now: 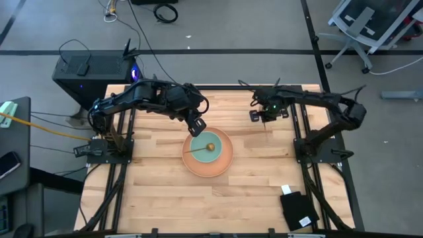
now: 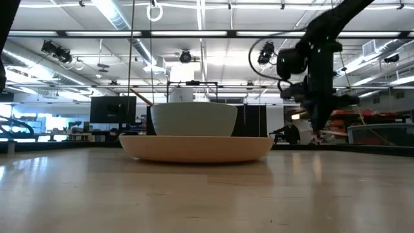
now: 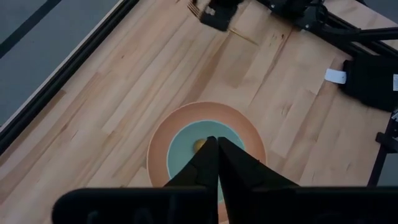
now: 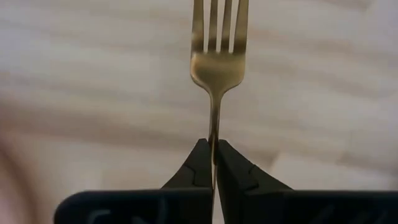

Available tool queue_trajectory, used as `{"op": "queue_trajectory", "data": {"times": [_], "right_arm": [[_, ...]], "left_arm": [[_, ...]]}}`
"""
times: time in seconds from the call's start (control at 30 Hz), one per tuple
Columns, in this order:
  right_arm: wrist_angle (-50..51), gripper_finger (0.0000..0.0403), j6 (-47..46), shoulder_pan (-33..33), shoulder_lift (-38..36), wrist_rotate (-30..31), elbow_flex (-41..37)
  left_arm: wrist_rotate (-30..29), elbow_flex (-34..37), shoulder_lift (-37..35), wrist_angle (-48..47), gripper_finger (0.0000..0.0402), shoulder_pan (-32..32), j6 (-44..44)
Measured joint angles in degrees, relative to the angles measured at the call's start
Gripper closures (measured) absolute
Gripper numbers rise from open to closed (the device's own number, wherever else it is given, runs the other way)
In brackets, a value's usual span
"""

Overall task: Set table place
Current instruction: Put the fork to the right of the plate on the table

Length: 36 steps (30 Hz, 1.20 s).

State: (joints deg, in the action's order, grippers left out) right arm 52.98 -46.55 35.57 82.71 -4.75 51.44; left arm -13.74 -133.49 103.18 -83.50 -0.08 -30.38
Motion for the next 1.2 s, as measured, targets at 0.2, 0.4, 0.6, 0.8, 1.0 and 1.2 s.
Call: {"op": "queue_trajectory", "data": {"times": [0.2, 0.4, 0.6, 0.8, 1.0, 1.2], "right_arm": [[-0.34, 0.0397, -16.59, -13.39, -2.67, -0.82, 0.07], [-5.51, 0.0396, -26.64, -24.16, 1.16, -1.42, 0.07], [-12.66, 0.0395, -28.5, -27.19, 7.9, -1.55, 0.13], [-14.26, 0.0396, -28.42, -27.12, 13.51, -2.53, 0.13], [-14.83, 0.039, -28.19, -27.08, 14.45, -2.65, 0.37], [-15.73, 0.0378, -28.28, -26.89, 13.05, -1.29, 0.05]], "left_arm": [[0.0, 0.0, 0.0, 0.01, 0.0382, -1.4, 0.08], [0.01, 0.0, 0.0, 0.04, 0.0396, -3.91, 1.23], [0.02, 0.0, 0.0, 0.06, 0.0379, -6.05, 0.64], [0.02, 0.0, 0.0, 0.08, 0.0395, -7.83, -0.47], [0.02, -0.02, 0.0, 0.1, 0.0382, -8.5, -1.05], [0.02, 0.0, 0.0, 0.1, 0.0391, -8.52, -1.52]]}}
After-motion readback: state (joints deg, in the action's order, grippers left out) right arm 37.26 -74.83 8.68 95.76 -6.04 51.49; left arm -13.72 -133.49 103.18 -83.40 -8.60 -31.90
